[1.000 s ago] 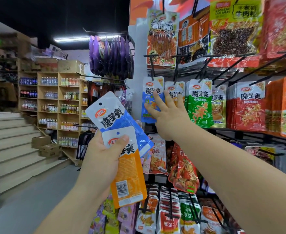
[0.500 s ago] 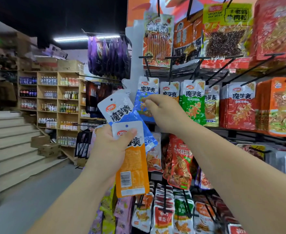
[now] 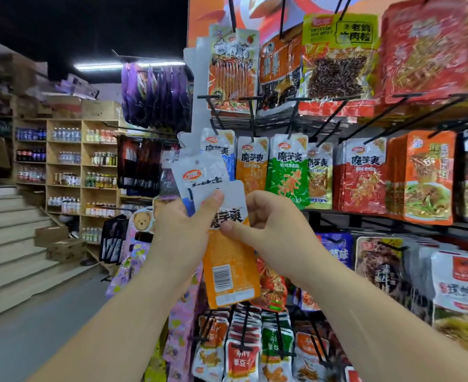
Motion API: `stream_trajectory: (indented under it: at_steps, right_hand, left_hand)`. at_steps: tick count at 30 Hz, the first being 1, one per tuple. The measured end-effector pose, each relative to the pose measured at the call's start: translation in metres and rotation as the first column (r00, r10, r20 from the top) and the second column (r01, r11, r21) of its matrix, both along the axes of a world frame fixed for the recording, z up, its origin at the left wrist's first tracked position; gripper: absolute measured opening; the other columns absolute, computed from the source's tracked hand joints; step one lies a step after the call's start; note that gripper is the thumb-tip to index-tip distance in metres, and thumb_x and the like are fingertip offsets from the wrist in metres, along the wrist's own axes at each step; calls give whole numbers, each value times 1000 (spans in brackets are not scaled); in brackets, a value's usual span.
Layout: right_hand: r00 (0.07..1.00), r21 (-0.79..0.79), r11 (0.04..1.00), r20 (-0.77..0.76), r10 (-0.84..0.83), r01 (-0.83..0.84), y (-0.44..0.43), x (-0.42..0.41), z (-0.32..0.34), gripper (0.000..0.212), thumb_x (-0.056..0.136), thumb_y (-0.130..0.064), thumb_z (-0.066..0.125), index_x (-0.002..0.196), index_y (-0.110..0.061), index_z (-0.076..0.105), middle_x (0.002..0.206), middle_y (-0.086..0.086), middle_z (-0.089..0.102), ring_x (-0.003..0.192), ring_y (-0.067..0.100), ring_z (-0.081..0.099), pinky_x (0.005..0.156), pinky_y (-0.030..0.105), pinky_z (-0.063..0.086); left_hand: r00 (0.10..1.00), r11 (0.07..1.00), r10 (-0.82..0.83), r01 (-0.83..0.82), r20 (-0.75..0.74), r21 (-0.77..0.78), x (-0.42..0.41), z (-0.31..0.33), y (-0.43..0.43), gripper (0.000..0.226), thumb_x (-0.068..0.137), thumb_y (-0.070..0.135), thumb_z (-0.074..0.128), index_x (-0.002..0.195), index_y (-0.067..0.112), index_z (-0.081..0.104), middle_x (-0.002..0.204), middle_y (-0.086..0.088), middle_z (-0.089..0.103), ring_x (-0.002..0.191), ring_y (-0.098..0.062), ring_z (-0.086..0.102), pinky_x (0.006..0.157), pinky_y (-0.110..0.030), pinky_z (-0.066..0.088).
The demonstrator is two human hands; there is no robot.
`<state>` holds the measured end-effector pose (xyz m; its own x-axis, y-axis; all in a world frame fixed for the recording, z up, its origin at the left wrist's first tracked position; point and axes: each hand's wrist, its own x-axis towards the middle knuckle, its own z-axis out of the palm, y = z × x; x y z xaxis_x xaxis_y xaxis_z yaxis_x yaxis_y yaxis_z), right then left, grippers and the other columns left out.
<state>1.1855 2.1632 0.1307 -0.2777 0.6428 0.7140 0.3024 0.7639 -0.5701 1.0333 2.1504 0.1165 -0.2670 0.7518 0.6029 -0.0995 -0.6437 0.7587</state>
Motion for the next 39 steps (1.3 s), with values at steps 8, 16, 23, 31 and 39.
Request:
stream_trajectory:
  at_steps: [8, 16, 23, 31, 39]
  right_hand:
    - [935, -179, 979, -354, 27, -96, 0, 18, 5, 20, 100, -13, 63, 111, -29, 69, 101, -7, 78, 87, 10, 73, 79, 36, 59]
    - [921, -201, 971, -387, 43, -129, 6, 19, 24, 21, 98, -23, 64, 90, -10, 50, 83, 7, 45, 76, 21, 45, 73, 42, 47]
    - [902, -193, 977, -402, -159, 86, 19, 24, 63, 38, 102, -53, 54, 123, -21, 56, 97, -2, 61, 77, 8, 57, 62, 29, 45]
    - [923, 11, 973, -320, -214, 230, 49, 1, 104, 38, 104, -34, 57, 105, 3, 58, 88, 17, 60, 69, 30, 54, 59, 43, 42]
    - [914, 40, 955, -303, -268, 294, 75, -17, 125, 45, 105, -23, 56, 67, -19, 31, 63, 0, 25, 57, 19, 24, 58, 32, 22]
  left_hand:
    - [993, 993, 110, -111, -31, -26, -4, -6, 1, 22, 102, 27, 64, 83, 23, 75, 91, -4, 79, 91, -41, 73, 80, -58, 57]
    - [985, 993, 119, -120, -125, 1, -1, 12, -2, 44, 79, 53, 71, 99, 14, 68, 98, -26, 69, 79, -42, 65, 76, -68, 58]
    - [956, 965, 258, -247, -139, 90, -17, 26, 14, 19, 98, 15, 65, 88, 31, 70, 92, -5, 78, 87, -39, 75, 73, -67, 60]
    - [941, 968, 243, -221, -235, 115, -23, 14, 38, 19, 99, 20, 59, 98, 36, 69, 97, -6, 77, 96, -42, 71, 81, -60, 59]
    - [971, 984, 176, -166, -165, 69, -35, -7, 53, 20, 105, 16, 57, 94, 32, 61, 75, 22, 71, 75, -3, 65, 76, -38, 53]
